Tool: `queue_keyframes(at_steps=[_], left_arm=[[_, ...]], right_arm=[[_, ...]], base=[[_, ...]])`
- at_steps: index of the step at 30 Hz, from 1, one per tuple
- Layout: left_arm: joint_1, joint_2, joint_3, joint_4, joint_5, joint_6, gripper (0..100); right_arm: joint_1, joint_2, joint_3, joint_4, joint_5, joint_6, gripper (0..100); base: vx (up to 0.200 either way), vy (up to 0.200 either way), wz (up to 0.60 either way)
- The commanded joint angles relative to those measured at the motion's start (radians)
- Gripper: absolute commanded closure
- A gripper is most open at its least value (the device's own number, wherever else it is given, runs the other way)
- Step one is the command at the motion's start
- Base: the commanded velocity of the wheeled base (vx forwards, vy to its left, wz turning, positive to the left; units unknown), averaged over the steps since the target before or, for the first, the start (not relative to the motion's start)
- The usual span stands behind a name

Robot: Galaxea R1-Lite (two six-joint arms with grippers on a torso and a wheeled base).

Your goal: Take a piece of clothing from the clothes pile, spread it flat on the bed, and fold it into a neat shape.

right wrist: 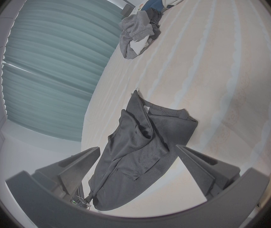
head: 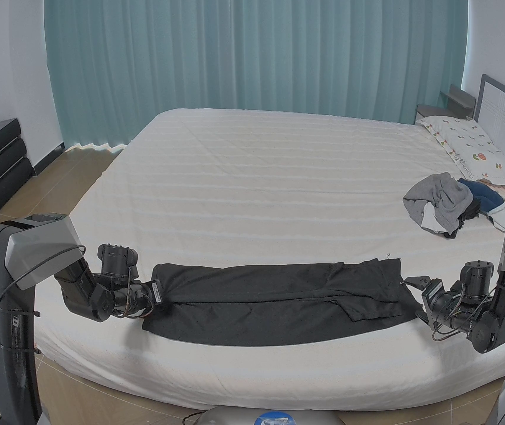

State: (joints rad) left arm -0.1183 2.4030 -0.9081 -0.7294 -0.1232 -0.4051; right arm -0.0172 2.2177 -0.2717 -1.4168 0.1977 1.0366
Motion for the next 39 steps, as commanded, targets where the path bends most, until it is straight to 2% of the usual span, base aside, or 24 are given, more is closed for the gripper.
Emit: queue_keyframes(at_steps=[1, 27, 39], left_arm=[[0.008, -0.024, 0.003, -0.002, 0.000, -0.001, 100], [0.147, -0.133, 0.017, 0.007, -0.039, -0.032, 100], [0.146, -0.125, 0.021, 0.001, -0.053, -0.061, 100]], right_arm=[[-0.004, -0.006, -0.001, -0.001, 0.000, 0.000, 0], [-0.032, 0.002, -0.012, 0.001, 0.023, 0.003, 0], [-0.055, 0.013, -0.017, 0.001, 0.055, 0.005, 0]], base=[[0.000, 0.000, 0.00], [0.000, 0.000, 0.00], [0.000, 0.000, 0.00]])
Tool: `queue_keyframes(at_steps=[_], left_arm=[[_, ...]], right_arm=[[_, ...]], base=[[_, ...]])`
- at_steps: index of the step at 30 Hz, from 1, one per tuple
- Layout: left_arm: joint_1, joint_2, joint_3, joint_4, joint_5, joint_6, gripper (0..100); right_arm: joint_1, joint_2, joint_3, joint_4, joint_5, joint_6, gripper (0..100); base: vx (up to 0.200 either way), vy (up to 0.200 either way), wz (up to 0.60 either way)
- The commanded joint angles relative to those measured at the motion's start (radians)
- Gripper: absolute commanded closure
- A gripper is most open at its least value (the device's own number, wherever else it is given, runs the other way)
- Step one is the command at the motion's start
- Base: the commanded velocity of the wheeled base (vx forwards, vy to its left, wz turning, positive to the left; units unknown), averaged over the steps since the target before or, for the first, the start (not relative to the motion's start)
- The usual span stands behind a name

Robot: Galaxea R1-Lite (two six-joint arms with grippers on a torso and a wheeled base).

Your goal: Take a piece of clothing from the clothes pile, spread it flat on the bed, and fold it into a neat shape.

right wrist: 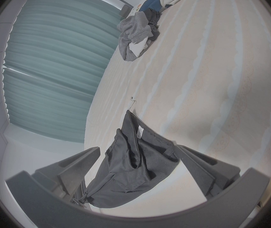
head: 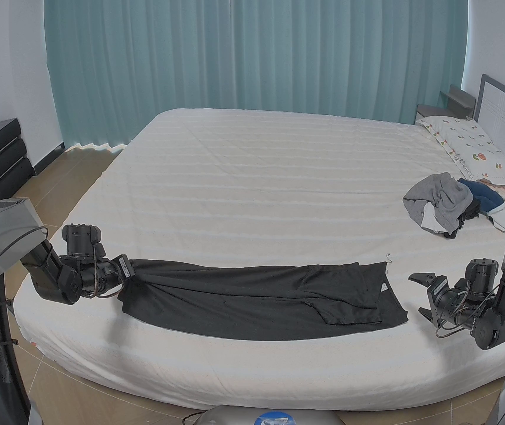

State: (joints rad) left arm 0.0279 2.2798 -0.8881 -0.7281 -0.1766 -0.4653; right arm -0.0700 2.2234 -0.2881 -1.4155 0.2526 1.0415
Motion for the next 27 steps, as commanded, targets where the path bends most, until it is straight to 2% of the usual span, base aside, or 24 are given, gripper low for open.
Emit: queue_keyframes(at_steps=[1, 6, 9, 15, 18, 27], left_arm=[[0.000, 0.000, 0.001, -0.001, 0.000, -0.004, 100], [0.000, 0.001, 0.000, -0.002, -0.001, -0.004, 100], [0.001, 0.001, -0.009, -0.002, -0.001, -0.007, 100], [-0.026, -0.008, -0.058, 0.006, 0.000, -0.127, 100], [-0.045, -0.009, -0.071, 0.007, 0.002, -0.154, 100], [-0.120, -0.026, -0.075, 0.039, 0.026, -0.159, 100]], right_arm=[[-0.002, 0.009, 0.000, 0.000, 0.001, 0.000, 0], [-0.002, 0.015, -0.002, -0.002, 0.001, 0.000, 0], [-0.002, 0.019, -0.002, -0.002, 0.001, 0.000, 0], [-0.002, 0.048, -0.019, -0.002, 0.001, 0.000, 0], [-0.002, 0.051, -0.025, 0.000, 0.001, 0.002, 0], [-0.028, 0.059, -0.042, -0.031, 0.019, 0.057, 0]], base=[[-0.200, 0.000, 0.00], [-0.200, 0.000, 0.00], [0.000, 0.000, 0.00], [0.000, 0.000, 0.00], [0.000, 0.000, 0.00], [0.000, -0.200, 0.00]])
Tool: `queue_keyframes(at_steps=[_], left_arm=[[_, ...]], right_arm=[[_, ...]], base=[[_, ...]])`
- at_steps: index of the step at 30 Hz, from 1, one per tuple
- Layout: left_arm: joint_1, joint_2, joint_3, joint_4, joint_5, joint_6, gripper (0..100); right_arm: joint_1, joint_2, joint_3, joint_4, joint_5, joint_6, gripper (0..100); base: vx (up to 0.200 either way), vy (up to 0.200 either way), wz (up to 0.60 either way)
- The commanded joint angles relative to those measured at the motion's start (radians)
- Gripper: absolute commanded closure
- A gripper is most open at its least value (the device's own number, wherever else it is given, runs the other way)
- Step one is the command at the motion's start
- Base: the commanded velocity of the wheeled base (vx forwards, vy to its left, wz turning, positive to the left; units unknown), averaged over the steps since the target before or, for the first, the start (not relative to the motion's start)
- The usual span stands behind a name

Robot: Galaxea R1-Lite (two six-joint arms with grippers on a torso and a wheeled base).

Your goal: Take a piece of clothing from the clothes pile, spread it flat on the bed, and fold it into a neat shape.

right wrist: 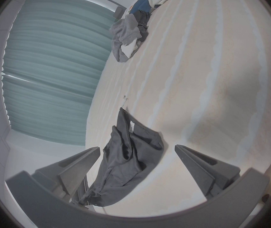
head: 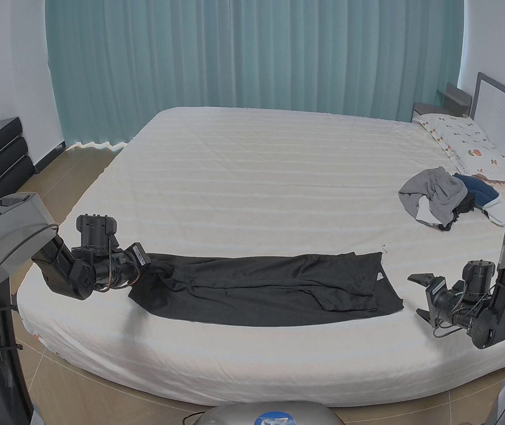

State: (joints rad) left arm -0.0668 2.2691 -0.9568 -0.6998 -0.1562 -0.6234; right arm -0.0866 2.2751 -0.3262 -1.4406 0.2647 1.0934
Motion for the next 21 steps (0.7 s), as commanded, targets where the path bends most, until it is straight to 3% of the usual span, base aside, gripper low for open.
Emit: queue_keyframes(at_steps=[1, 10, 15, 21], left_arm=[[-0.031, -0.025, -0.011, 0.026, 0.010, -0.001, 100], [-0.117, -0.106, -0.094, 0.204, 0.081, -0.001, 100], [-0.211, -0.103, -0.177, 0.315, 0.136, -0.001, 100], [-0.283, -0.097, -0.257, 0.407, 0.147, -0.004, 100]], right_arm=[[-0.012, 0.007, -0.004, -0.006, 0.010, 0.006, 0], [-0.007, 0.015, -0.001, -0.011, 0.010, 0.003, 0], [-0.001, 0.029, 0.009, -0.040, 0.008, -0.001, 0], [0.001, 0.030, 0.010, -0.041, 0.008, -0.004, 0]], base=[[0.000, -0.200, 0.00], [0.000, -0.200, 0.00], [0.000, -0.200, 0.00], [0.000, -0.200, 0.00]])
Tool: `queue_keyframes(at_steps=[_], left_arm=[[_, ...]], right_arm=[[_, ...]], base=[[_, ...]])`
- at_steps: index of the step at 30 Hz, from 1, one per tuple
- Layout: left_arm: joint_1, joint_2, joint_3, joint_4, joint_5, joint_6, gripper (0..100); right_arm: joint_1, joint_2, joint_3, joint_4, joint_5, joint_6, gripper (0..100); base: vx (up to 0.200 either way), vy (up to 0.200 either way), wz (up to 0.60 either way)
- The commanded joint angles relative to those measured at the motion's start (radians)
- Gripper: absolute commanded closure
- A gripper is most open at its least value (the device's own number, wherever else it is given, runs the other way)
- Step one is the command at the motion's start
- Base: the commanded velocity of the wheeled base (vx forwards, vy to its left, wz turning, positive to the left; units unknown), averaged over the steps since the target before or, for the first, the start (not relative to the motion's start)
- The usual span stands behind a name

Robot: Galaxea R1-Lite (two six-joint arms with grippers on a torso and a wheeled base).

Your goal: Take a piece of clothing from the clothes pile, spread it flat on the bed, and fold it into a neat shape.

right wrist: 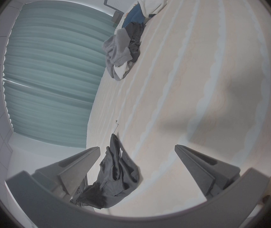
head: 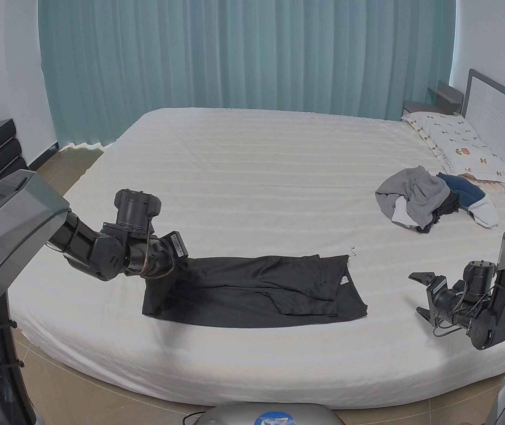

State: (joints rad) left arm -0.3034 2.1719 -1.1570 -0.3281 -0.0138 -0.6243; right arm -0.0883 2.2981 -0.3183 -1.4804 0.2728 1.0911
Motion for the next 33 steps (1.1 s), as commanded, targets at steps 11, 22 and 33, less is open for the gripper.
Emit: queue_keyframes(at_steps=[11, 22, 33], left_arm=[[-0.146, 0.078, -0.228, 0.192, 0.011, -0.065, 100], [-0.209, 0.166, -0.319, 0.213, 0.029, -0.097, 100], [-0.232, 0.255, -0.432, 0.210, 0.095, -0.175, 100]], right_arm=[[0.004, 0.012, 0.002, -0.001, 0.000, -0.007, 0], [0.005, 0.014, 0.002, -0.001, -0.001, -0.007, 0], [0.013, 0.014, 0.004, -0.001, -0.004, -0.007, 0]], base=[[0.000, -0.200, 0.00], [0.000, -0.182, 0.00], [0.000, 0.000, 0.00]])
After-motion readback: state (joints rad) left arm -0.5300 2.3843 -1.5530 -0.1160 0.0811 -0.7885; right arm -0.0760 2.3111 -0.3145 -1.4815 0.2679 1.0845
